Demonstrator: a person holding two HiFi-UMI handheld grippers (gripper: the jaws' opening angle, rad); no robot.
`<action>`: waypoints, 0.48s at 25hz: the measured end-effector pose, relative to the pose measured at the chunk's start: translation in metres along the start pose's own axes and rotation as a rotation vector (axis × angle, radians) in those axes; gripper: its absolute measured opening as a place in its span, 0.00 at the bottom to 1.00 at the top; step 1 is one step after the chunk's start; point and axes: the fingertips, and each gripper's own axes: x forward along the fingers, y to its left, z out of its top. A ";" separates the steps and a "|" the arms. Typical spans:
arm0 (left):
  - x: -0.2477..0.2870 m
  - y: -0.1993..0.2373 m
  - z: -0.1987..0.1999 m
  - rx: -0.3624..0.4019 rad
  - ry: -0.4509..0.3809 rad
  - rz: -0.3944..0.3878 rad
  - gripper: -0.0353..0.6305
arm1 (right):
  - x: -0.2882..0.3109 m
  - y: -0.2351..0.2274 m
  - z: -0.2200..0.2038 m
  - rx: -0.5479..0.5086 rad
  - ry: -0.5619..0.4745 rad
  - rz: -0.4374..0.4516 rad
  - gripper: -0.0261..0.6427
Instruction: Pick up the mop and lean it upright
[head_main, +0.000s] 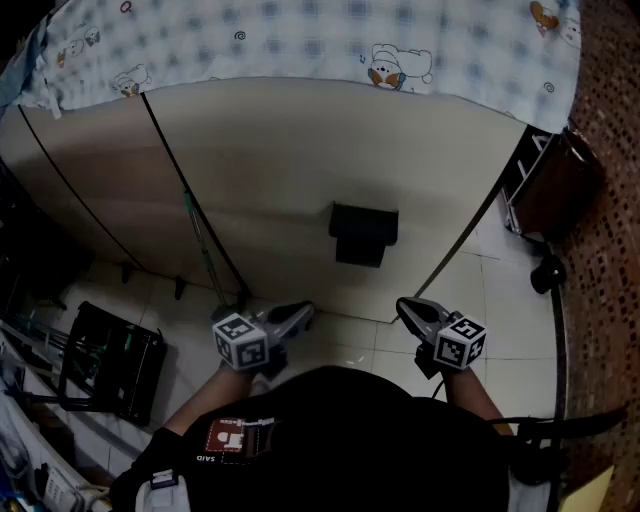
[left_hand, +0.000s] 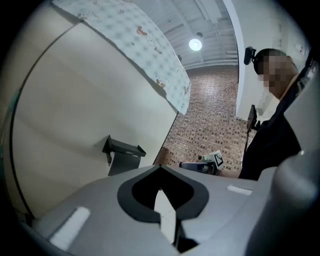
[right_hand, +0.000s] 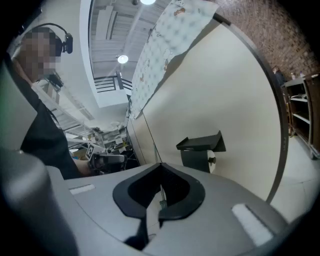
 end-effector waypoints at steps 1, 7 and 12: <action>-0.009 0.008 0.003 -0.001 -0.002 -0.005 0.06 | 0.011 0.007 0.001 -0.002 -0.001 -0.001 0.06; -0.086 0.068 0.033 0.006 -0.031 -0.035 0.06 | 0.096 0.056 0.019 -0.040 -0.013 -0.023 0.06; -0.185 0.142 0.066 0.046 -0.002 -0.004 0.06 | 0.196 0.124 0.045 -0.090 -0.043 -0.007 0.06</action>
